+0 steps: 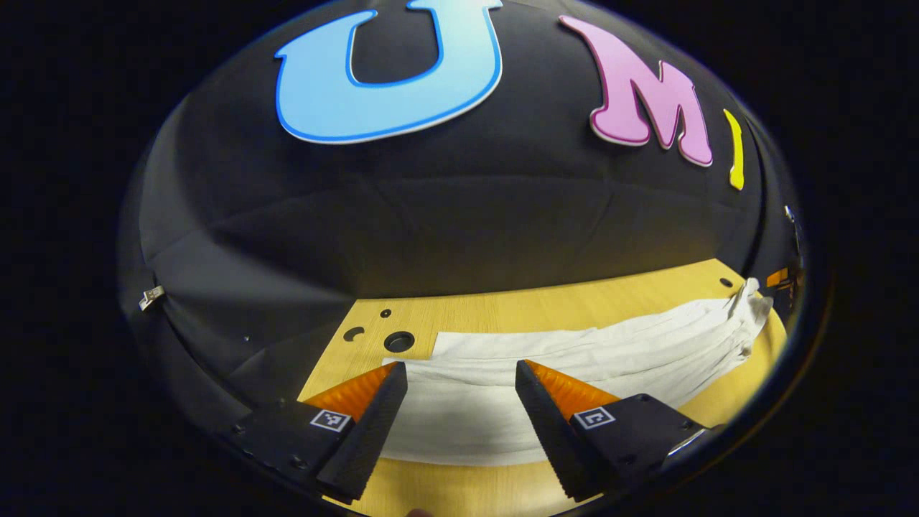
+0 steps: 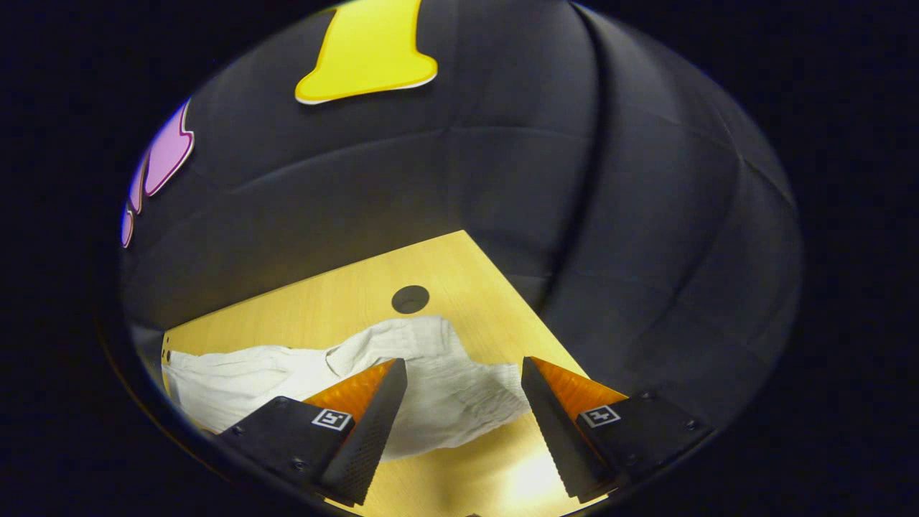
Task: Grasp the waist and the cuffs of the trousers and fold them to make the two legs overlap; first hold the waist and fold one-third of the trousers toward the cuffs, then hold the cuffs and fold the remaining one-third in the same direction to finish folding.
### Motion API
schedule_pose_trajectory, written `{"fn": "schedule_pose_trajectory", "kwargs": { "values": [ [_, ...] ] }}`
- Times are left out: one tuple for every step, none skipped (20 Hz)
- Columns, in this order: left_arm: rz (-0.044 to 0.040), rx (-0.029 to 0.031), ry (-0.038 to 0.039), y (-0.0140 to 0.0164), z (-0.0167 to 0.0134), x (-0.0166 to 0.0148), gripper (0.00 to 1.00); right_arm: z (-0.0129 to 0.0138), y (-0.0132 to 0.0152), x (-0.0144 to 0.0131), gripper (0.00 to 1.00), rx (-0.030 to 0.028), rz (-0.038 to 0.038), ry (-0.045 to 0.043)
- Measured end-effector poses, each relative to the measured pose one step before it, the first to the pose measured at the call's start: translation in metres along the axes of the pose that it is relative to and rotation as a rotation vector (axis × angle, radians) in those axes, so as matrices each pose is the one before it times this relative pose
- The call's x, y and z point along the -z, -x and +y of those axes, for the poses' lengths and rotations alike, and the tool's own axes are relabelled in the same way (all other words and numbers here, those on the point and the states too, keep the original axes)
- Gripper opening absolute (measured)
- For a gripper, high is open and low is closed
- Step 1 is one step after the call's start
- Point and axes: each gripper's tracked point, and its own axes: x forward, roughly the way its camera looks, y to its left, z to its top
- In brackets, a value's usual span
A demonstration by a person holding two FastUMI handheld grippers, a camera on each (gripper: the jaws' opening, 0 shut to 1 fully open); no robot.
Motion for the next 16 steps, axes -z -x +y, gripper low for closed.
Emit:
{"fn": "schedule_pose_trajectory", "kwargs": {
  "values": [
    [-0.01910, -0.00713, -0.00896, 0.01077, 0.00076, -0.00799, 0.96, -0.00234, 0.00025, 0.00468, 0.99, 0.00115, 0.00594, -0.03858],
    [-0.01627, -0.00935, -0.00838, 0.00962, -0.00107, -0.00805, 0.96, -0.00113, -0.00356, 0.00125, 0.99, 0.01352, -0.00694, -0.03686],
    [-0.01017, -0.00878, -0.01018, 0.00968, -0.00289, -0.00650, 0.96, -0.00569, -0.00278, 0.00143, 0.99, 0.01993, -0.02541, -0.03641],
    [-0.00923, -0.00302, -0.00681, 0.00957, -0.00575, -0.00486, 0.96, -0.00630, -0.00445, 0.00193, 0.99, 0.02082, -0.01629, -0.02853],
    [-0.00687, 0.00655, 0.00092, 0.00944, -0.00821, -0.00491, 0.96, -0.00429, -0.00193, 0.00372, 0.99, 0.01607, -0.00156, -0.02410],
    [-0.00606, 0.01723, 0.01345, 0.01275, -0.01362, -0.00390, 0.96, -0.00286, -0.00554, 0.00884, 0.99, 0.00833, 0.02039, -0.03177],
    [0.00144, 0.01316, 0.00981, 0.00819, -0.00909, -0.00052, 0.96, 0.00038, -0.00276, 0.00650, 0.99, 0.00217, 0.01639, -0.01594],
    [0.00487, 0.00848, 0.00191, 0.00645, -0.00839, -0.00009, 0.96, 0.00036, -0.00266, 0.00467, 0.99, 0.00057, 0.01188, -0.00948],
    [0.00479, 0.00690, -0.00323, 0.00418, -0.00585, 0.00223, 0.96, -0.00275, -0.00303, 0.00178, 0.99, 0.00997, 0.00053, 0.00642],
    [0.00562, 0.00119, 0.00380, 0.00366, -0.00582, 0.00297, 0.96, -0.00068, -0.00559, 0.00527, 0.99, 0.00052, 0.00095, 0.00741],
    [0.01124, 0.00789, 0.01166, 0.00392, -0.00732, 0.00295, 0.97, 0.00008, -0.00191, 0.00484, 0.99, 0.00372, 0.00701, 0.00258],
    [0.01243, 0.00495, 0.01433, 0.00101, -0.00738, 0.00492, 0.97, 0.00031, -0.00373, 0.00465, 0.99, 0.00069, 0.00891, 0.00054],
    [0.00983, 0.00053, 0.01497, 0.00114, -0.00539, 0.00292, 0.97, -0.00065, -0.00254, 0.00480, 0.99, 0.00338, 0.01122, 0.00178],
    [0.00888, -0.00152, 0.01237, 0.00116, -0.00392, 0.00256, 0.97, -0.00062, 0.00125, -0.00254, 0.99, 0.00095, -0.01651, 0.00888],
    [0.00560, -0.00221, 0.01014, 0.00173, -0.00354, 0.00065, 0.97, -0.00030, -0.00332, -0.00002, 0.99, 0.00078, 0.00096, 0.00272],
    [0.01007, -0.00057, 0.01143, 0.00218, -0.00319, 0.00124, 0.97, 0.00161, 0.00234, 0.00015, 0.99, -0.00201, -0.00377, -0.00164]
  ]
}}
